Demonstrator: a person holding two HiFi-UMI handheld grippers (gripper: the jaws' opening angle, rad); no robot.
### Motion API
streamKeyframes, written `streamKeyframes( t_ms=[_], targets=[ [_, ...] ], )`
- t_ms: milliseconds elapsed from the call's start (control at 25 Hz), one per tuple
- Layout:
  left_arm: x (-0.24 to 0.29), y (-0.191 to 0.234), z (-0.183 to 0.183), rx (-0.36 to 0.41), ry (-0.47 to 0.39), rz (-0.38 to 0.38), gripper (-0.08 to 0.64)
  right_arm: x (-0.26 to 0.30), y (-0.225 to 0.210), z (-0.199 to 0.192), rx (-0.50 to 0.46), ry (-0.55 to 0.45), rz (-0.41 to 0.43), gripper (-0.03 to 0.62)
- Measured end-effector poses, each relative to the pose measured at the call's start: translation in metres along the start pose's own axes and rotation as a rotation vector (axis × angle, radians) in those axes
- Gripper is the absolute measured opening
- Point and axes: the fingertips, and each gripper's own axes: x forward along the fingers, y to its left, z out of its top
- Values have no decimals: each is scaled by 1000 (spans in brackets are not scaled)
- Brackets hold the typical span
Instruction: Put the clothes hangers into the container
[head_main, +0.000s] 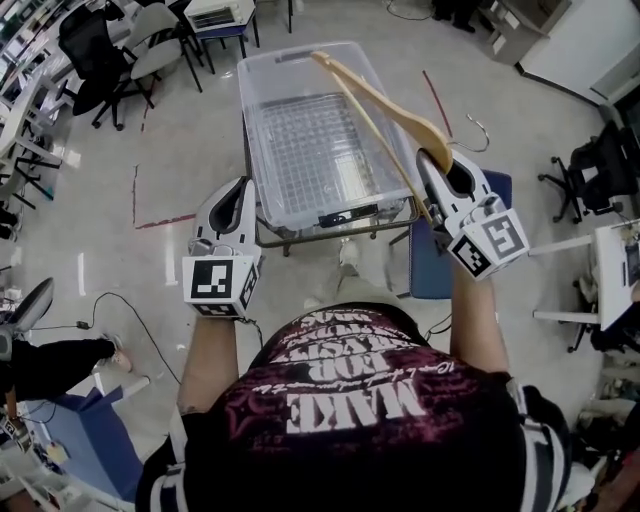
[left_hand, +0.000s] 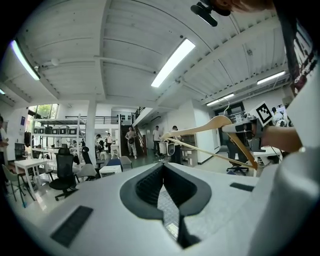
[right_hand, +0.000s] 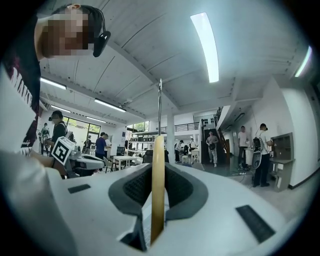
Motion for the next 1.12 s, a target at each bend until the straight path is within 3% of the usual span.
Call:
streamKeyframes(
  t_ms=[280,880,1120],
  targets=[
    [10,32,-12,-31,22,64,7,41,-3,-8,25,11,66,60],
    [105,45,-6,-17,43,51,6,129,-66,-30,57,65,130,60],
    [136,49,-19,-29,76,69,6,159,-96,-63,86,116,148,60]
  ],
)
